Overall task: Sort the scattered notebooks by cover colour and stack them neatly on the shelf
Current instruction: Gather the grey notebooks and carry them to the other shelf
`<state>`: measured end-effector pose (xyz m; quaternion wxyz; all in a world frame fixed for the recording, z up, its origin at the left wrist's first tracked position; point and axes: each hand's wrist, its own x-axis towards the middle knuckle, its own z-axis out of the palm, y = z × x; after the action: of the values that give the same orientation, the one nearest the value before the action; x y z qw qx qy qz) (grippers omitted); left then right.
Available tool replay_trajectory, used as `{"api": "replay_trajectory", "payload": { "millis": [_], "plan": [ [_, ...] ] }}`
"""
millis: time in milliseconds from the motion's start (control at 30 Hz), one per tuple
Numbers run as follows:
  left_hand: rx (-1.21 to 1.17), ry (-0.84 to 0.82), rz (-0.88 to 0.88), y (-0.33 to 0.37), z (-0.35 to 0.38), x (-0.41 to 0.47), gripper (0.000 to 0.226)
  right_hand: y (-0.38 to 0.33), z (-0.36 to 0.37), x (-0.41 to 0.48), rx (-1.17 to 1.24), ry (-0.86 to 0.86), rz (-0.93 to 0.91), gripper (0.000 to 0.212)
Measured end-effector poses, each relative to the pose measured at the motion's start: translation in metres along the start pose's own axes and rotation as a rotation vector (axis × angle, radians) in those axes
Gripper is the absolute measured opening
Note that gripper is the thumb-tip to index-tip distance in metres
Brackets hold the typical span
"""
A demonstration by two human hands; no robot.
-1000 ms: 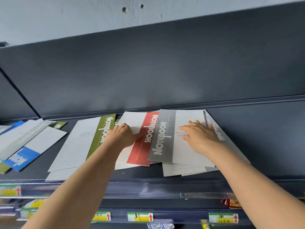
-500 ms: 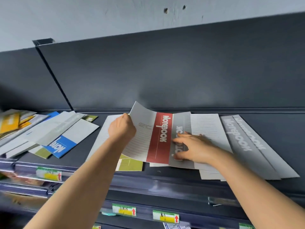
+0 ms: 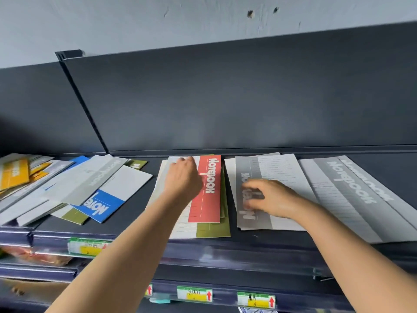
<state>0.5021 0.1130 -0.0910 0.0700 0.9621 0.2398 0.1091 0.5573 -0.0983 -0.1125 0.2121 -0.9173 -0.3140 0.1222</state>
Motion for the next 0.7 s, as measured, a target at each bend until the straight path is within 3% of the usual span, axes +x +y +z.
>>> {"api": "replay_trajectory", "payload": {
  "millis": [100,233,400,500,567,700],
  "plan": [
    [-0.267,-0.204,0.148,0.045,0.009,-0.008,0.021,0.013,-0.007,-0.007,-0.15,0.189,0.175,0.05],
    [-0.312,-0.337,0.149,0.078,0.019,-0.015,0.019,0.042,-0.017,-0.027,-0.257,0.139,0.391,0.061],
    [-0.418,-0.397,-0.025,0.095,0.02,-0.01,0.037,0.062,-0.029,-0.051,-0.255,0.098,0.371,0.072],
    [-0.62,-0.437,-0.16,0.104,0.02,-0.012,0.025,0.072,-0.036,-0.056,-0.259,0.082,0.321,0.072],
    [-0.724,-0.396,-0.187,0.114,0.015,-0.013,0.018,0.08,-0.04,-0.058,-0.177,0.068,0.299,0.07],
    [-0.959,-0.096,-0.142,0.14,-0.017,-0.009,0.007,0.104,-0.061,-0.063,-0.014,0.239,0.308,0.049]
  ]
}}
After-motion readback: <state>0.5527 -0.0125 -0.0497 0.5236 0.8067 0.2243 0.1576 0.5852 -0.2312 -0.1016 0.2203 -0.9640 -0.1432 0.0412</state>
